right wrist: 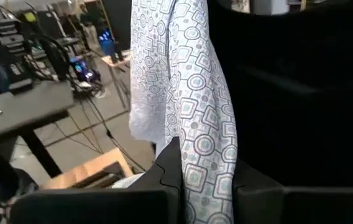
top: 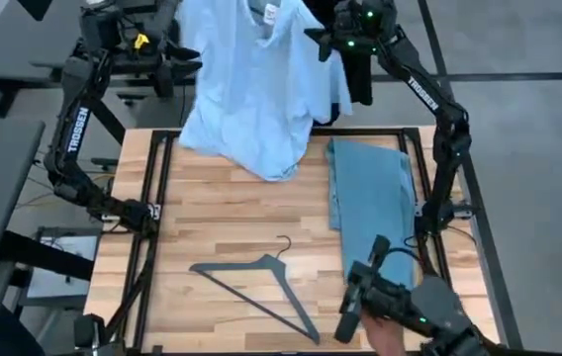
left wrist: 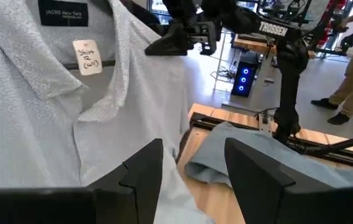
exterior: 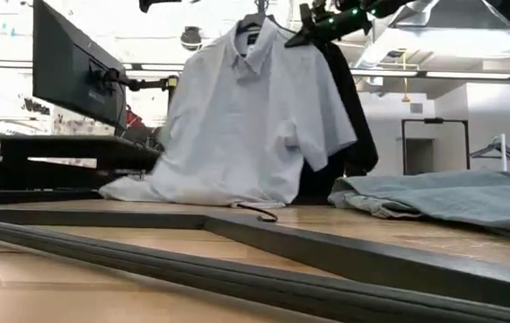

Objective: Hang clothes
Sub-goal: Hang the blue shirt on the rack

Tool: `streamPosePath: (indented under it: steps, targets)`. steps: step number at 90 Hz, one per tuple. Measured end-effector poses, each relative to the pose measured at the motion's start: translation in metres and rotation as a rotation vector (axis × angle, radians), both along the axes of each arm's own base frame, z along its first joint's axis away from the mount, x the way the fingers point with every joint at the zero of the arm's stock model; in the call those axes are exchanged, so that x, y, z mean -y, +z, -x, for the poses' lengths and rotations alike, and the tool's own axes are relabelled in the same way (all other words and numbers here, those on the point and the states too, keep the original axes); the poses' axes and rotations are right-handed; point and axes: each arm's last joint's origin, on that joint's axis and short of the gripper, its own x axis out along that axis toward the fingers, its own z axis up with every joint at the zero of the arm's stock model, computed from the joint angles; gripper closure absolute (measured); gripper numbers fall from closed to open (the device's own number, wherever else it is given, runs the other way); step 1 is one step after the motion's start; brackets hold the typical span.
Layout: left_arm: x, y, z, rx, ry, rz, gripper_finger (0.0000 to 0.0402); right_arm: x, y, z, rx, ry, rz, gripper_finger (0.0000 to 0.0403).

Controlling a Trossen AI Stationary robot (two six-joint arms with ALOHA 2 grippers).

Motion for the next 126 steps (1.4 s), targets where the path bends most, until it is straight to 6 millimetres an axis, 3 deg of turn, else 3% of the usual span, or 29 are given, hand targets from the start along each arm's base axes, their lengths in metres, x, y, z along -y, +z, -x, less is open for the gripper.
streamPosePath:
  steps: [17, 34, 48, 62, 77, 83, 90, 102, 114, 126]
  targets:
    - [0.000, 0.000, 0.000, -0.008, 0.001, -0.020, 0.0246, 0.000, 0.002, 0.019, -0.053, -0.030, -0.029, 0.0366]
    - [-0.002, -0.004, 0.001, -0.066, 0.071, -0.042, 0.0246, 0.001, -0.013, 0.030, -0.191, -0.050, -0.122, 0.0266]
    - [-0.006, -0.015, 0.002, -0.141, 0.142, -0.021, 0.0246, -0.006, -0.018, 0.052, -0.327, -0.075, -0.183, 0.0201]
    - [-0.017, -0.042, -0.003, -0.181, 0.138, 0.066, 0.0246, -0.028, -0.007, 0.081, -0.344, -0.130, -0.332, 0.0176]
    - [-0.032, -0.083, -0.009, -0.201, 0.140, 0.212, 0.0246, -0.079, 0.011, 0.091, -0.336, -0.109, -0.480, 0.0173]
    - [-0.037, -0.097, -0.011, -0.194, 0.140, 0.240, 0.0246, -0.094, 0.012, 0.078, -0.333, -0.050, -0.468, 0.0173]
    - [-0.043, -0.113, -0.015, -0.178, 0.146, 0.275, 0.0246, -0.105, -0.001, 0.048, -0.337, 0.040, -0.467, 0.0173]
    - [-0.048, -0.131, -0.021, -0.140, 0.156, 0.320, 0.0246, -0.103, -0.057, -0.023, -0.332, 0.136, -0.500, 0.0173]
    - [-0.047, -0.131, -0.022, -0.113, 0.166, 0.372, 0.0246, -0.076, -0.120, -0.068, -0.298, 0.101, -0.573, 0.0178]
    - [-0.041, -0.125, -0.020, -0.095, 0.167, 0.371, 0.0246, -0.035, -0.191, -0.085, -0.382, 0.034, -0.679, 0.0181]
